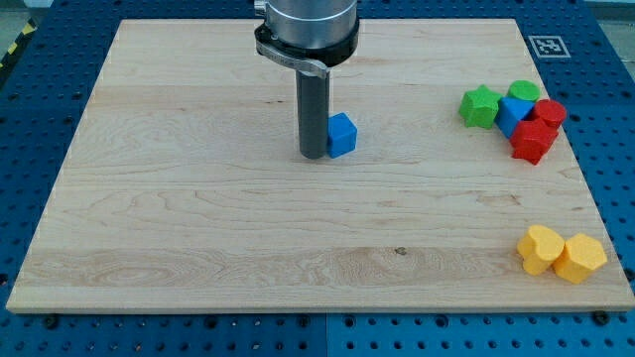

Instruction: Push the blue cube towards the bottom center of the board

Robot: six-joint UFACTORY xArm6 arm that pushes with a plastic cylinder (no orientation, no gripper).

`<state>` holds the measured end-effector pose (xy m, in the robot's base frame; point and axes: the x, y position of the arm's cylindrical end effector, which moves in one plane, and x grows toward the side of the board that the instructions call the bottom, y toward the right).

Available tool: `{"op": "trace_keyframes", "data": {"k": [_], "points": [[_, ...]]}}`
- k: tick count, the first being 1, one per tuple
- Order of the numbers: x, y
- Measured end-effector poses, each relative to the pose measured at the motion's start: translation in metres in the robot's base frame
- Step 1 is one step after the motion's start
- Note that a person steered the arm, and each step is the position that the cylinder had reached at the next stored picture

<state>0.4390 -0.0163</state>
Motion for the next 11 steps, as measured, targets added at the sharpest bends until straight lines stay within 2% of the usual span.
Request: {"op": "trace_keyframes", "data": {"k": [1, 2, 4, 5, 6, 7, 8, 10, 11], "points": [[-0.035, -0.036], [-0.071, -0.014], [0.013, 0.105], [0.017, 0.133], [-0.027, 0.125], [-0.035, 0.087], [-0.026, 0.066], [0.075, 0.091], [0.061, 0.091]]}}
